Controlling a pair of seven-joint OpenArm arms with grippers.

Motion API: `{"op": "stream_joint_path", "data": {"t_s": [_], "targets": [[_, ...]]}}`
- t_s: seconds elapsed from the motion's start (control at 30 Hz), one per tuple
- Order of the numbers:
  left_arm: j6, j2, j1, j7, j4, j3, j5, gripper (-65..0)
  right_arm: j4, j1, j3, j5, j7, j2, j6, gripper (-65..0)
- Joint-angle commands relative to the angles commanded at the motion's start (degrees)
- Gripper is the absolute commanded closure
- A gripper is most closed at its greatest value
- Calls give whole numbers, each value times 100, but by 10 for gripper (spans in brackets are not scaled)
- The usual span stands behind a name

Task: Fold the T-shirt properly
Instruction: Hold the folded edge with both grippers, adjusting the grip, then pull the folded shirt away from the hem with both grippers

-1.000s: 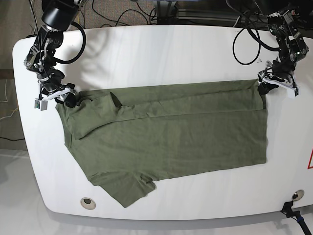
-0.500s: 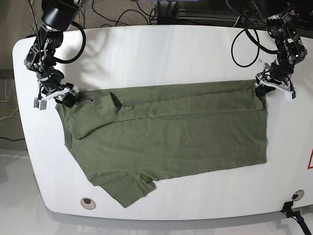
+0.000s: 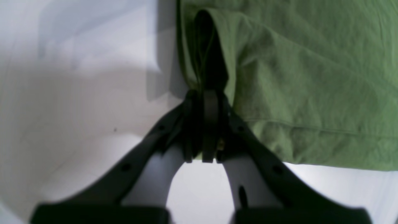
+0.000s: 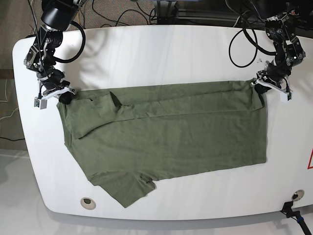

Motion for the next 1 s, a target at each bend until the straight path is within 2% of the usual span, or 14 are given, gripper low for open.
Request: {"op": "stream_joint_path", "data": {"t_s": [0.17, 0.2, 0.37, 0.67, 1.0], "targets": [[5, -57, 143, -7, 275, 1, 15, 0, 122, -93, 19, 19, 24, 52, 26, 0], [6, -42, 146, 218, 145, 14, 114, 0, 137, -26, 3, -8, -72, 13, -59, 0], [-7, -86, 259, 262, 165, -2, 82, 0, 762, -357, 27, 15, -199, 19, -47, 0], [-73, -159, 837, 321, 470, -12, 76, 0, 1580, -1345, 36, 66, -214, 178, -68, 0], [-117, -335, 1721, 384, 1190, -61, 11, 0, 1734, -2368, 108, 304, -201, 150, -73, 0]]}}
